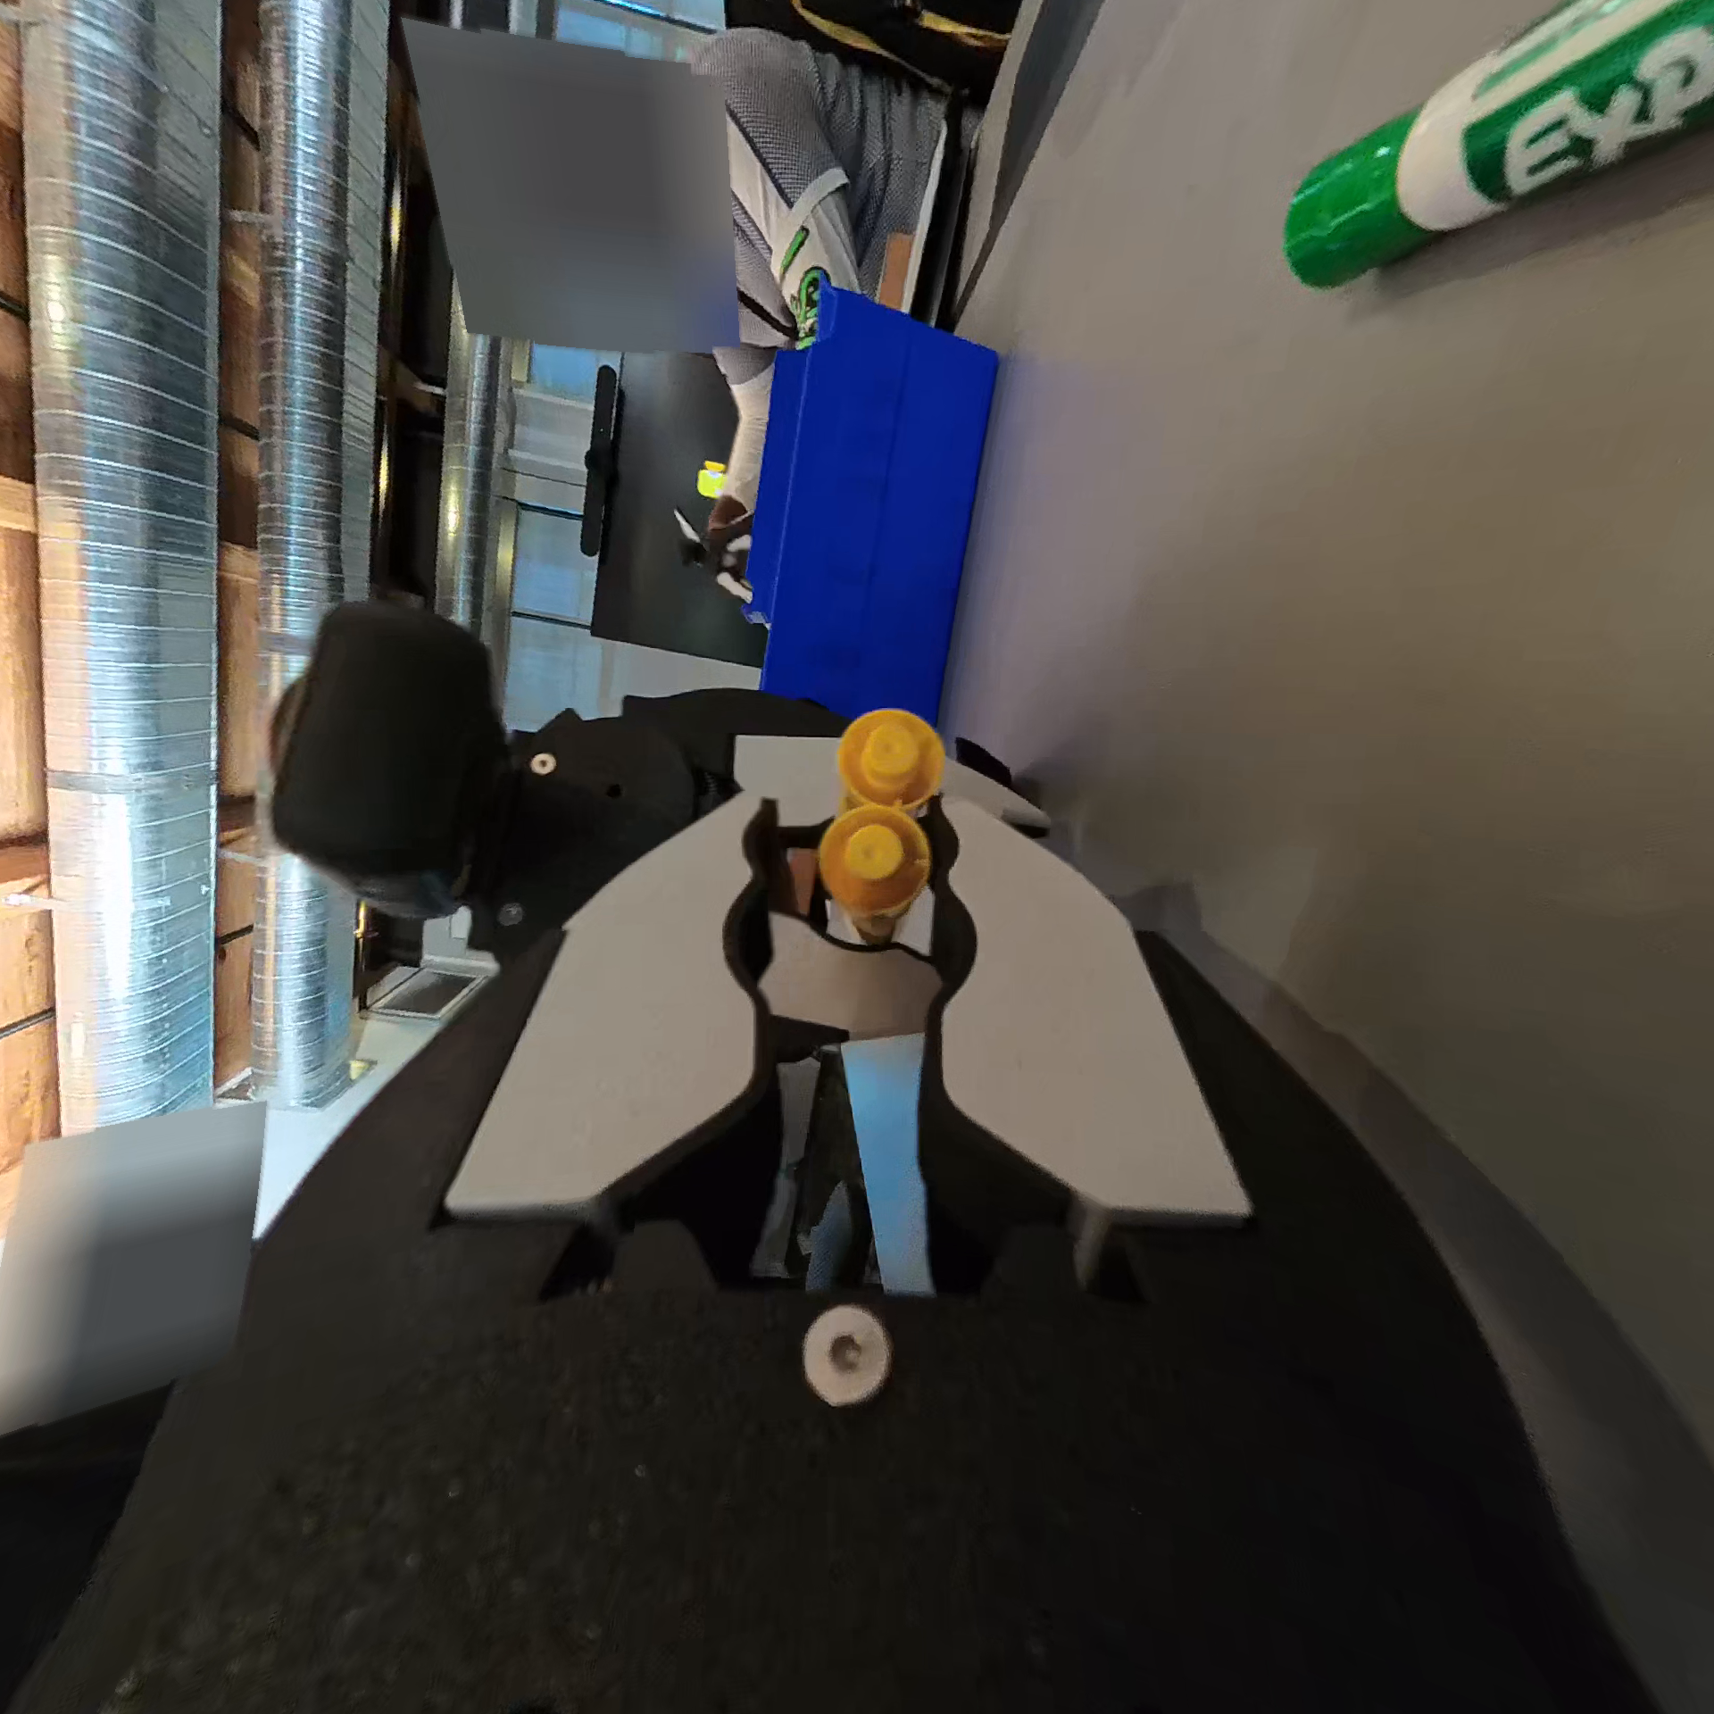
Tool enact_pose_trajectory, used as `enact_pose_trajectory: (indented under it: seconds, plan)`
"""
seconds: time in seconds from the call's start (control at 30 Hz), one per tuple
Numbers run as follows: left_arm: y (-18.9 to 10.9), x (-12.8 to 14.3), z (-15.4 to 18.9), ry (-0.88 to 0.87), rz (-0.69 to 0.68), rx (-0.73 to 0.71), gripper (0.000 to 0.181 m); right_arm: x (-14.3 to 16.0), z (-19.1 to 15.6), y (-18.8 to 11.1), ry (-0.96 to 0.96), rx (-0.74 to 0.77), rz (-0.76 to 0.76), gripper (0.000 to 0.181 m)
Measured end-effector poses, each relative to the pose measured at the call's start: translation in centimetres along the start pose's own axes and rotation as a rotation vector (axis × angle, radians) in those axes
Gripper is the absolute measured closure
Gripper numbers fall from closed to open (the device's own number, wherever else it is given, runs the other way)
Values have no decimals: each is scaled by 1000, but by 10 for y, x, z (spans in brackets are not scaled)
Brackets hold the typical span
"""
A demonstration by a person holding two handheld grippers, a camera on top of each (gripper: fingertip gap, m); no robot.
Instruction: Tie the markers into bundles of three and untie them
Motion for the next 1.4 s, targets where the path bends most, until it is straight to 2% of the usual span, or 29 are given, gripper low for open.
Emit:
enact_pose_trajectory:
  seconds: [0.17,0.33,0.43,0.47,0.5,0.57,0.87,1.03,1.3,1.4]
  plan:
    - [-1,11,-7,-18,-6,15,139,-10,-3,-8,-93,-15,-29,142]
    - [-7,22,-12,-28,3,48,139,-20,-23,-15,-432,34,-199,147]
    - [-14,25,-11,-39,44,125,139,-21,-36,-14,-699,133,-290,144]
    - [-15,26,-11,-38,43,111,139,-20,-37,-12,-722,149,-314,141]
    - [-16,27,-12,-30,35,79,139,-19,-37,-9,-682,149,-330,133]
    - [-16,27,-11,-21,33,59,139,-16,-37,-3,-536,54,-340,131]
    - [-20,26,-1,12,66,77,139,-13,-20,8,-250,-15,-274,148]
    - [-21,26,1,27,59,69,139,-8,-18,11,-208,13,-320,160]
    - [-18,28,1,44,55,64,138,-5,-13,12,-143,12,-315,160]
    - [-19,29,0,51,63,74,139,-5,-15,11,-161,-12,-311,154]
Point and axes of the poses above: each gripper's, where its closed fingertips meet, y out along the fingers, x out of its underside, z = x × y across the jaws, the point moved 10 cm from there along -y, back along the fingers, and after that the axes turned 5 degrees about -x, right-handed, at the moved point
